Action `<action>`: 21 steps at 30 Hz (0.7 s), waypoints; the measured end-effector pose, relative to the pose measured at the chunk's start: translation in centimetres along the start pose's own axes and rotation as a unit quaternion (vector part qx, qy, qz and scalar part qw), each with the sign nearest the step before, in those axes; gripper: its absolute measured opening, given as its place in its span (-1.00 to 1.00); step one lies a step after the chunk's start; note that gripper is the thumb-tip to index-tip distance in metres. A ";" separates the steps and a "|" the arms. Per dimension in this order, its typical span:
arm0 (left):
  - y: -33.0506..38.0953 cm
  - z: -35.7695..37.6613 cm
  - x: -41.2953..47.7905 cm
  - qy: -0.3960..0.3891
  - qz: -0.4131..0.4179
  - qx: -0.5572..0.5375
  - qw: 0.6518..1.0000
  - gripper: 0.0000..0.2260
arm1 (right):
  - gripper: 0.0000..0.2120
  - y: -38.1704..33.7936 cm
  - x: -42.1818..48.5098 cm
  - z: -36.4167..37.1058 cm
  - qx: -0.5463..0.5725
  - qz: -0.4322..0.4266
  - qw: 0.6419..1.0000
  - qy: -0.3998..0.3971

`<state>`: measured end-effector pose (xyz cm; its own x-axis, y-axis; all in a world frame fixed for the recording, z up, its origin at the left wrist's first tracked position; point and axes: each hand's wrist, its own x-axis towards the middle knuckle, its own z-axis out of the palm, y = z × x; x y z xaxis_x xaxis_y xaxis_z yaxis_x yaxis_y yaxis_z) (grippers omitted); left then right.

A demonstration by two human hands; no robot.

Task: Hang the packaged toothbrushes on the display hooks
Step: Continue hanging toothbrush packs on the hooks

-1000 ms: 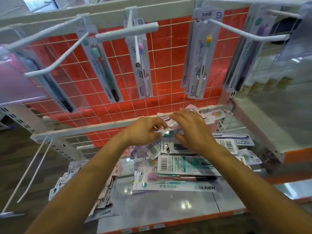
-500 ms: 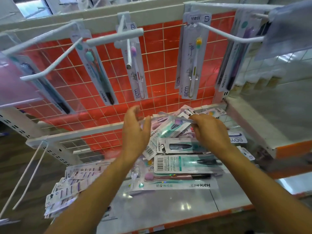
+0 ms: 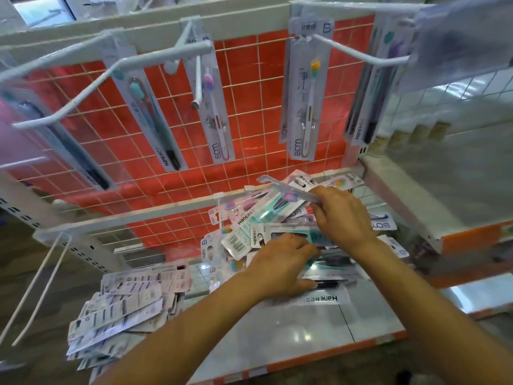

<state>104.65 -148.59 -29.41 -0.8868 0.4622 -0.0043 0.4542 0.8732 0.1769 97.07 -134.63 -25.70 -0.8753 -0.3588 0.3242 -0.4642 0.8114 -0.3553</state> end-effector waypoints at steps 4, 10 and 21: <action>0.4 0.0 0.0 -0.002 -0.025 0.009 1.000 -0.46 | -0.86 -0.2 -0.2 0.3 0.017 0.005 1.000 -0.002; 0.8 0.1 -0.2 0.032 -0.071 -0.082 0.994 -0.63 | -0.86 -0.4 -0.3 0.0 0.022 0.008 1.000 0.003; -0.8 -1.4 -0.4 0.167 -0.036 -0.100 0.980 -0.74 | -0.93 0.4 0.6 -0.6 0.061 0.017 0.997 0.040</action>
<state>104.50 -149.68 -28.18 -0.9095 0.2948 0.2929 0.3933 0.8384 0.3774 96.42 -134.20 -25.11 -0.8796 -0.2896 0.3774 -0.4513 0.7588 -0.4695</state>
